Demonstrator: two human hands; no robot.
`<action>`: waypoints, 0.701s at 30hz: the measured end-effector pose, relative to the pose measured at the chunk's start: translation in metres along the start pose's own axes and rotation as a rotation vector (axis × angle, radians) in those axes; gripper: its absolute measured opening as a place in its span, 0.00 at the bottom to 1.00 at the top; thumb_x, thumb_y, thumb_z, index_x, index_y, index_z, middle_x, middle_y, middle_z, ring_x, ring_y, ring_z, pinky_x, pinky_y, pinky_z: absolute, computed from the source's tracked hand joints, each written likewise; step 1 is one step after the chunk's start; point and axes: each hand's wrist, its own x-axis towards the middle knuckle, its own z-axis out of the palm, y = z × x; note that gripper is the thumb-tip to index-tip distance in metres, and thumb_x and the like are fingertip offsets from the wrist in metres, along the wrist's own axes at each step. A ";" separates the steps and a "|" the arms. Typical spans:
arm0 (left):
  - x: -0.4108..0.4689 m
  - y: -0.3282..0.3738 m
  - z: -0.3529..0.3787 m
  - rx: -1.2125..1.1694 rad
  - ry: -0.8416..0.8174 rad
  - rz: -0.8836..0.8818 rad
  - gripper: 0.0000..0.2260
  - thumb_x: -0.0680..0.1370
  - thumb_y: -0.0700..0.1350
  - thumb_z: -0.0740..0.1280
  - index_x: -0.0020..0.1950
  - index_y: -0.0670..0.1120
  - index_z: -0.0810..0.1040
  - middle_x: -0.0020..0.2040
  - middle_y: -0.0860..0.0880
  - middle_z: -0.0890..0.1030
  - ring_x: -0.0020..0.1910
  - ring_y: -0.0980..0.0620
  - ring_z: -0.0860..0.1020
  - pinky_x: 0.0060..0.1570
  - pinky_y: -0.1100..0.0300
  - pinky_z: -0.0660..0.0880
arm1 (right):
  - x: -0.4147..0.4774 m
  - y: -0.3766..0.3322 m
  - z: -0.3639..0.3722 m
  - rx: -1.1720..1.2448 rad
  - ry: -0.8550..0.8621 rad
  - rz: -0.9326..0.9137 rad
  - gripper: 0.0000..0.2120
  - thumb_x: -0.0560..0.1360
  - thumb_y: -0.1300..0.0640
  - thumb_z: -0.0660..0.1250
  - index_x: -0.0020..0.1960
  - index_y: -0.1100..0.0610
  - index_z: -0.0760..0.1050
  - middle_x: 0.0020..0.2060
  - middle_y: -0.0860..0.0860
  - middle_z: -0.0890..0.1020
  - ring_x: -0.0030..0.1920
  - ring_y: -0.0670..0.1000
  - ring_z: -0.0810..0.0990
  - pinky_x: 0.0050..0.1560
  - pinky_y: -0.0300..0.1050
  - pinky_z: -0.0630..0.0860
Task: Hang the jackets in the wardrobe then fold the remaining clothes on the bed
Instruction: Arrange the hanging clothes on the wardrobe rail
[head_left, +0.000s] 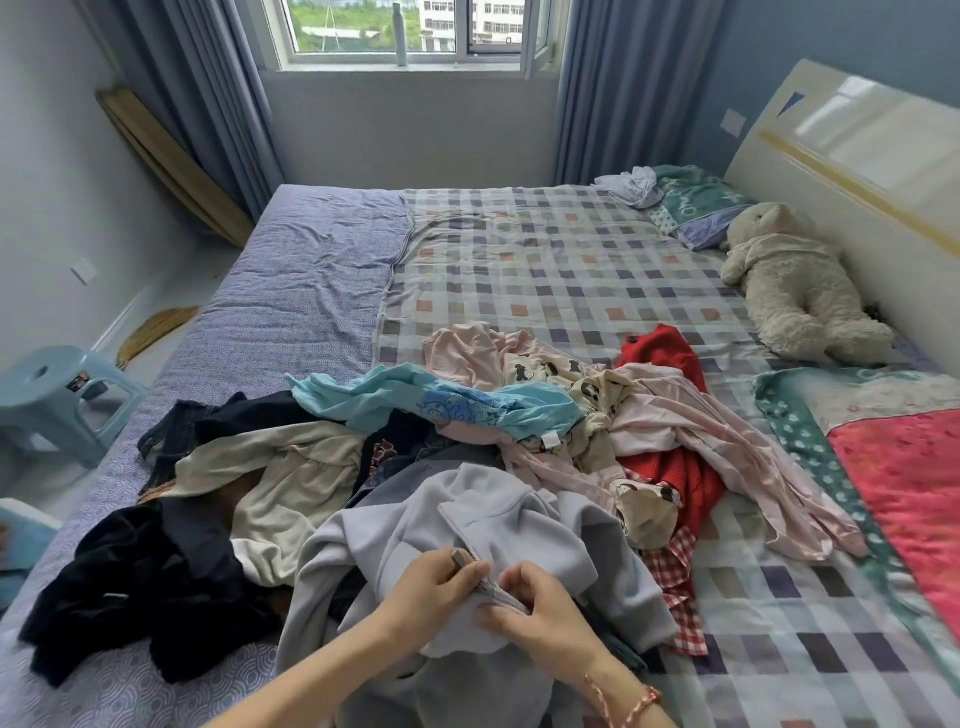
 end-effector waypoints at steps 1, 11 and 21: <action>0.002 -0.003 -0.001 0.139 -0.011 0.031 0.14 0.79 0.46 0.63 0.33 0.49 0.72 0.31 0.54 0.76 0.31 0.62 0.72 0.38 0.65 0.68 | 0.000 0.001 0.000 -0.081 0.024 -0.006 0.12 0.69 0.57 0.73 0.39 0.54 0.68 0.33 0.45 0.74 0.31 0.38 0.70 0.35 0.32 0.68; 0.027 -0.011 -0.016 0.503 -0.075 0.153 0.14 0.81 0.46 0.59 0.34 0.47 0.68 0.34 0.49 0.76 0.34 0.54 0.73 0.38 0.60 0.66 | -0.019 0.010 0.013 -0.240 0.389 -0.171 0.20 0.70 0.53 0.73 0.36 0.49 0.60 0.29 0.44 0.71 0.31 0.43 0.73 0.31 0.32 0.66; 0.057 0.006 -0.019 -0.095 0.161 0.104 0.12 0.81 0.37 0.58 0.36 0.42 0.69 0.34 0.48 0.70 0.36 0.53 0.69 0.41 0.61 0.66 | -0.046 0.016 0.016 -0.093 0.396 -0.138 0.18 0.71 0.51 0.71 0.37 0.54 0.62 0.28 0.46 0.69 0.31 0.43 0.70 0.33 0.35 0.65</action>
